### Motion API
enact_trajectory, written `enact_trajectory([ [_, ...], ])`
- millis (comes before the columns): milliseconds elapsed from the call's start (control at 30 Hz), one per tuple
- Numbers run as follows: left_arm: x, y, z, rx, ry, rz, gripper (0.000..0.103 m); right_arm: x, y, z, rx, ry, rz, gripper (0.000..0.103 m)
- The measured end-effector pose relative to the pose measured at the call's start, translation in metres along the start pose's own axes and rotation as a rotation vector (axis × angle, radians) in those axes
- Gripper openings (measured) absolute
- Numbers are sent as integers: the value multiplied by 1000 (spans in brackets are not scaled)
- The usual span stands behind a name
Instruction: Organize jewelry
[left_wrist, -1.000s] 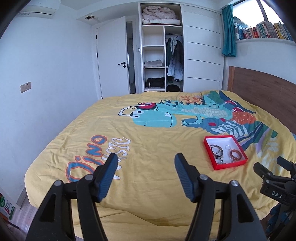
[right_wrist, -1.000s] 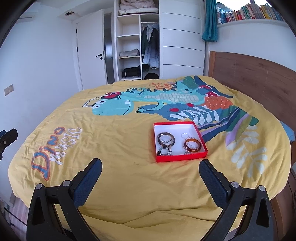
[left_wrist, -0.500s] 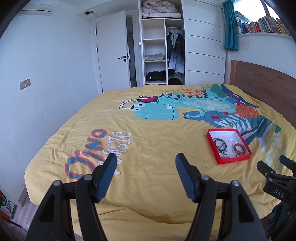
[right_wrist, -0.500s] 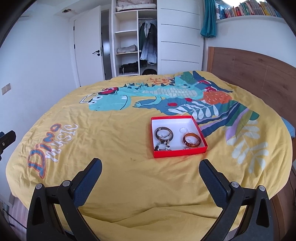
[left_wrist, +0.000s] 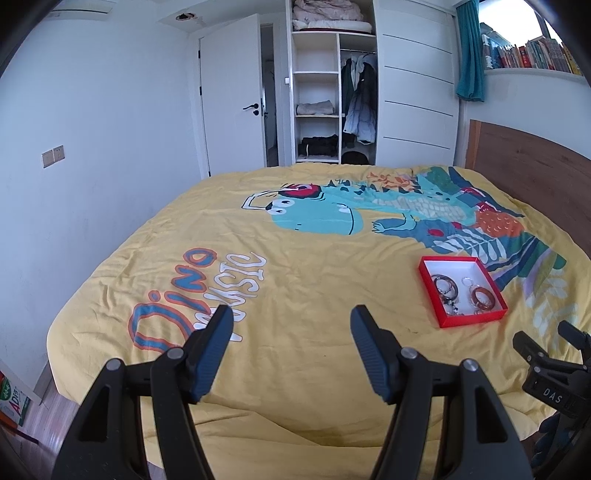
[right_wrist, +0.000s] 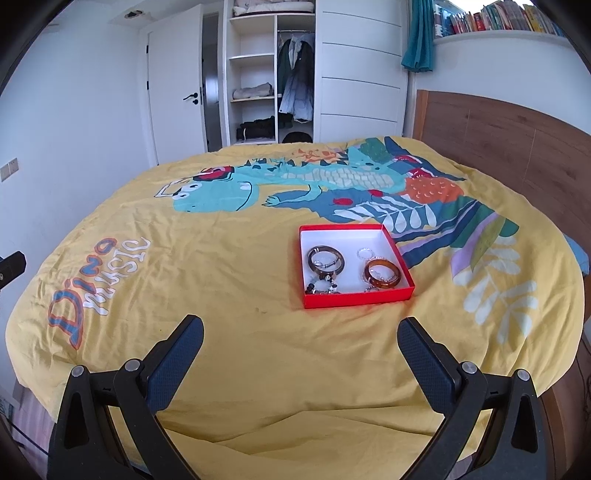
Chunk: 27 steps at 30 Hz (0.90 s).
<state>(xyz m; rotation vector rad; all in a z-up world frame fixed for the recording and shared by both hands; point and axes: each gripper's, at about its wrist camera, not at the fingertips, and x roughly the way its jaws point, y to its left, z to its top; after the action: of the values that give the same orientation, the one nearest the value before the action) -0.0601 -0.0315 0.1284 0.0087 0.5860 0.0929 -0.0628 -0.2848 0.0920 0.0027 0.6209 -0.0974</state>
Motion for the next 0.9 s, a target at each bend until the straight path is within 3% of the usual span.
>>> enact_trajectory([
  [900,38,2,-18,13,88,5,64,33,7,-13,-12,58,-2,103],
])
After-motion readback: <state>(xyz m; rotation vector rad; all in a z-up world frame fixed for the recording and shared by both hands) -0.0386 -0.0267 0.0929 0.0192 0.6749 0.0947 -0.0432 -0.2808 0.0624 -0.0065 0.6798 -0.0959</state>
